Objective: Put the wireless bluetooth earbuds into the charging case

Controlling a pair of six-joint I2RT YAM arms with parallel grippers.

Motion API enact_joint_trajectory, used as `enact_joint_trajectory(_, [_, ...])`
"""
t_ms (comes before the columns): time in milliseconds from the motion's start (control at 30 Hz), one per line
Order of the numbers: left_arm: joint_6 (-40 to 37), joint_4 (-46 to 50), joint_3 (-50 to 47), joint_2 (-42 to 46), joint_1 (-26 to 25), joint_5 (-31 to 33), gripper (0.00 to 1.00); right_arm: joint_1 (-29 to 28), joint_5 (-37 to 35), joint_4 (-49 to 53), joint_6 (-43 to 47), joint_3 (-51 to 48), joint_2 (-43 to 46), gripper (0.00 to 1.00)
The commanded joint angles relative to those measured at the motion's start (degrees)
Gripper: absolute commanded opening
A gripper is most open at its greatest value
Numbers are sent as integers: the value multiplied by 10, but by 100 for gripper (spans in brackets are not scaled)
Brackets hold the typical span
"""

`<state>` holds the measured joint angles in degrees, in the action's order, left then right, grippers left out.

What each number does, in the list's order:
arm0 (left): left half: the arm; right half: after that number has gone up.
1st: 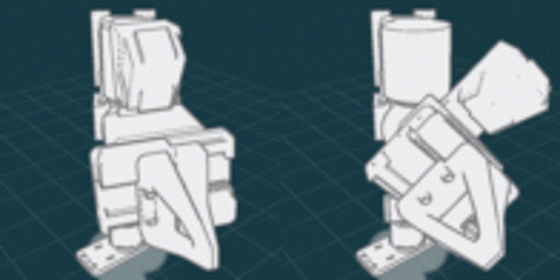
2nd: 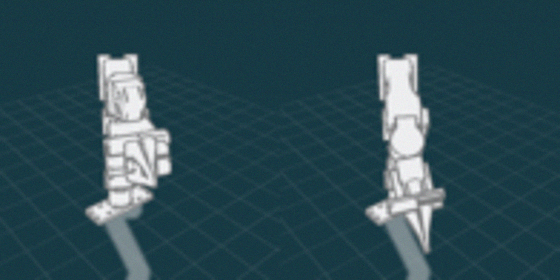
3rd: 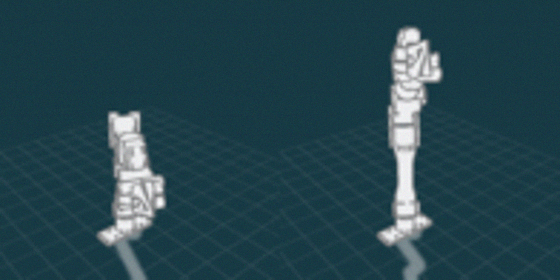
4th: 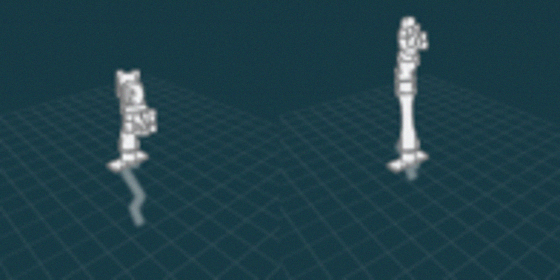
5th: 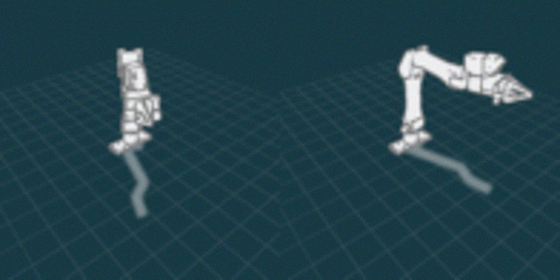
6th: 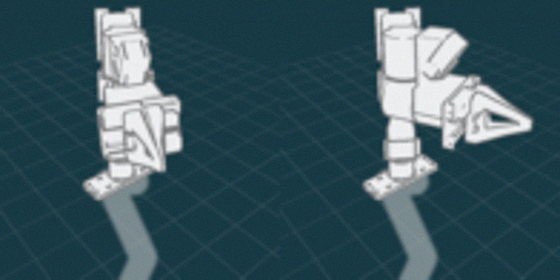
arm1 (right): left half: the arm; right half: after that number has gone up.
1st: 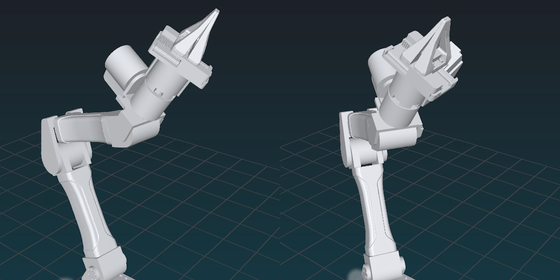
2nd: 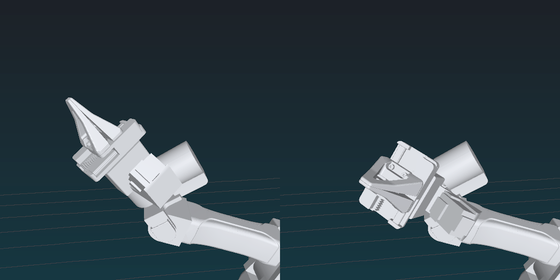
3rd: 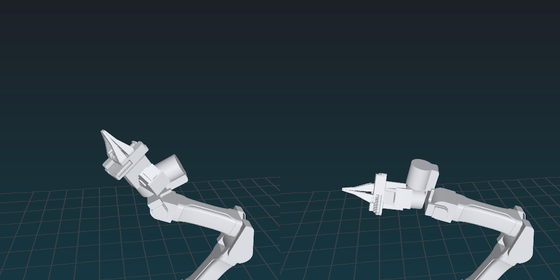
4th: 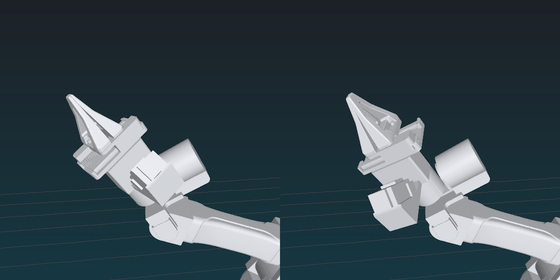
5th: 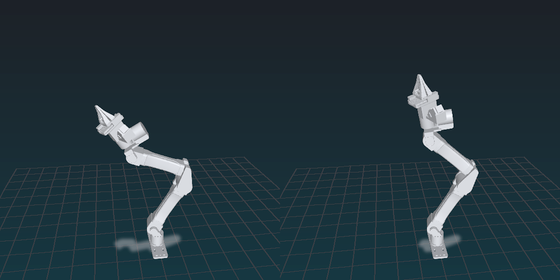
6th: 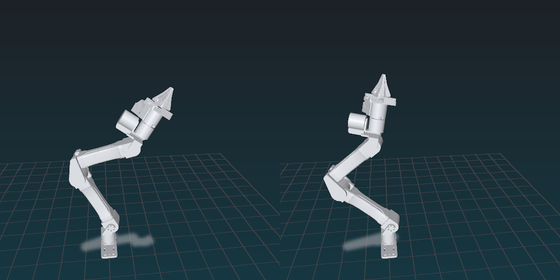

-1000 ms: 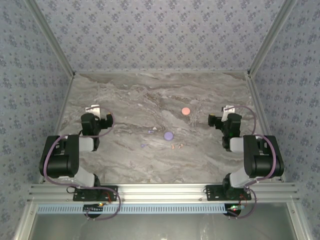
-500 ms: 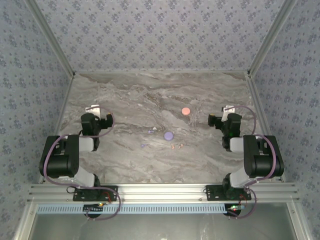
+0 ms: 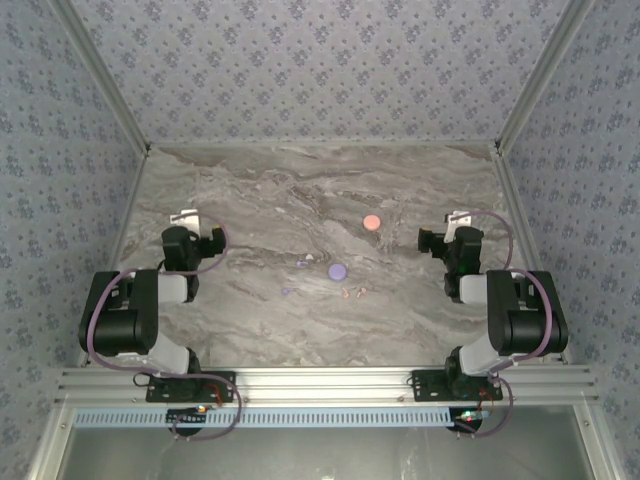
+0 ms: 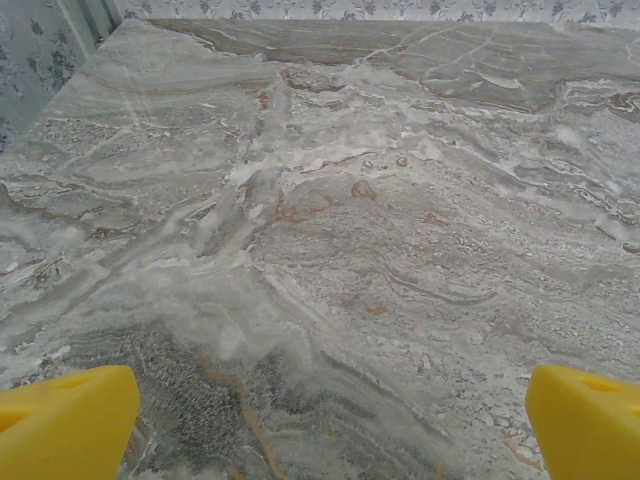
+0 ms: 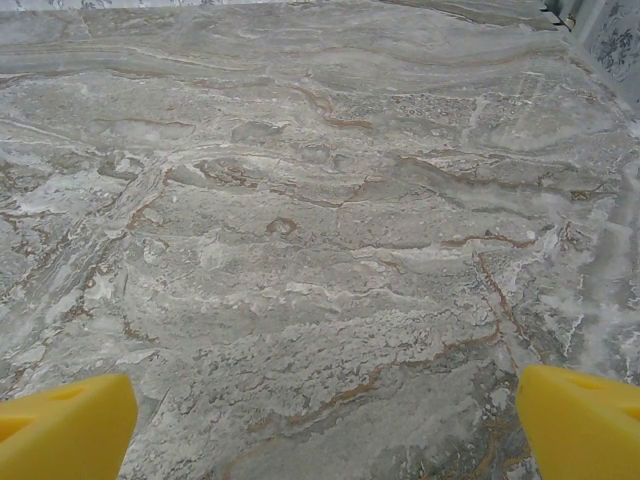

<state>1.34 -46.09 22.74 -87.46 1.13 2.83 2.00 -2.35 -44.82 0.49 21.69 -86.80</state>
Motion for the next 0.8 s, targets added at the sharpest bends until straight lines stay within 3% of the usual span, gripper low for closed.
enact_joint_trajectory(0, [11,-4,8,2,-1,19,99,-1,-29,2,-6,7,6,100])
enact_joint_trajectory(167, [24,12,1,36,0,49,99,1,-69,72,-23,28,44,100])
enact_joint_trajectory(333, [37,91,7,112,-1,73,99,-2,-84,257,-60,98,94,100])
enact_joint_trajectory(567, [119,348,84,242,-5,53,99,-18,-36,466,-129,207,87,100])
enact_joint_trajectory(767, [197,543,145,335,-26,7,99,-71,20,607,-153,329,11,100])
